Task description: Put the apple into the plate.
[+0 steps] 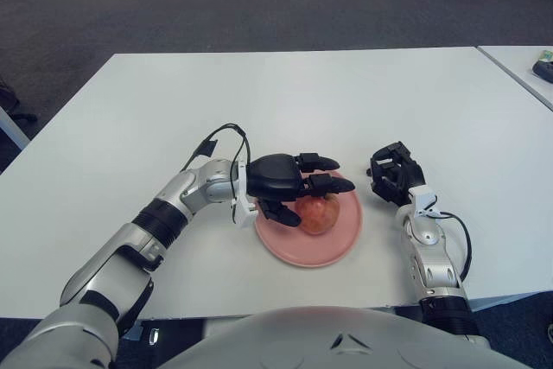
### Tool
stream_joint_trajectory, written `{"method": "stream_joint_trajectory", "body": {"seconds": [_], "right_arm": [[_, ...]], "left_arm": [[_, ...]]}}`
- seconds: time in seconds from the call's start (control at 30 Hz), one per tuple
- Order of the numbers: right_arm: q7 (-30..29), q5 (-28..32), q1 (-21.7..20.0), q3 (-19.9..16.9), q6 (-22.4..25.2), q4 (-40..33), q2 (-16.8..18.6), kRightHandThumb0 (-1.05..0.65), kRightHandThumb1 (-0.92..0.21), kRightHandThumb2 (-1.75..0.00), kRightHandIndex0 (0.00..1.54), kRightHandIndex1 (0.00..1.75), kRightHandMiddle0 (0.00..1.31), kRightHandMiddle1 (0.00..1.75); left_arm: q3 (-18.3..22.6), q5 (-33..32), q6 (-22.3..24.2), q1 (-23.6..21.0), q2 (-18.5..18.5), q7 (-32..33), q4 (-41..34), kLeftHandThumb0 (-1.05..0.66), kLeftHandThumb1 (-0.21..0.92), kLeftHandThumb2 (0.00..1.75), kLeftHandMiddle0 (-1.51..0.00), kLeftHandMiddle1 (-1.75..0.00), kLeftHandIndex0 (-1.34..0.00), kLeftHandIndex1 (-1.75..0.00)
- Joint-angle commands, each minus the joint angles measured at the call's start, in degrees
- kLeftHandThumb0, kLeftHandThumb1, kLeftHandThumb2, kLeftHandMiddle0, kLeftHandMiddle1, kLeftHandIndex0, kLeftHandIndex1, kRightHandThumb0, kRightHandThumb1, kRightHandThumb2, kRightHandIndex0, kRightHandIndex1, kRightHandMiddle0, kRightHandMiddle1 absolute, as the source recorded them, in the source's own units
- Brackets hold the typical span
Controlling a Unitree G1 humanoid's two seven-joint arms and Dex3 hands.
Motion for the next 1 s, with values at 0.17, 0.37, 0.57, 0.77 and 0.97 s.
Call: {"method": "stream_joint_trajectory", "body": {"seconds": [0.17, 0.37, 0.57, 0.77, 0.97], "right_arm": [[-1.2, -2.5, 1.3, 0.7, 4.0, -0.9, -0.4, -0.37, -0.76, -0.76, 0.45, 1.39, 0.28, 1.75], [-1.5, -2.5, 1.5, 0.8, 4.4, -1.6, -0.3, -0.37, -0.75, -0.77, 0.45, 1.39, 0.29, 1.75], [-1.2, -1.8, 1.7, 0.6, 4.7, -2.3, 0.0, -0.37, -0.72, -0.81, 0.44, 1.40, 0.31, 1.75], [-1.2, -2.1, 1.9, 0.7, 4.4, -2.4, -0.2, -0.37, -0.73, -0.80, 0.41, 1.39, 0.30, 1.75], [-0.2, -1.0, 1.7, 0.6, 2.1, -1.2, -0.3, -0.37, -0.73, -0.80, 0.44, 1.37, 0.30, 1.75]], "left_arm": [[1.2, -4.0, -0.2, 0.6, -0.4, -0.1, 0.5, -1.05, 0.92, 1.13, 0.00, 0.00, 0.00, 0.00], [1.2, -10.0, 0.8, 1.0, -0.7, -2.4, 1.7, -1.05, 0.92, 1.09, 0.00, 0.00, 0.00, 0.00], [2.7, -14.4, 0.4, 0.7, -0.9, -2.6, 3.4, -1.04, 0.92, 1.05, 0.00, 0.00, 0.00, 0.00], [6.5, -18.6, 1.8, 0.8, -0.6, -2.4, 5.2, -1.03, 0.92, 1.06, 0.00, 0.00, 0.00, 0.00], [12.4, -26.6, 3.0, 2.3, -1.1, -2.4, 10.5, -1.00, 0.92, 1.11, 0.00, 0.00, 0.00, 0.00]]}}
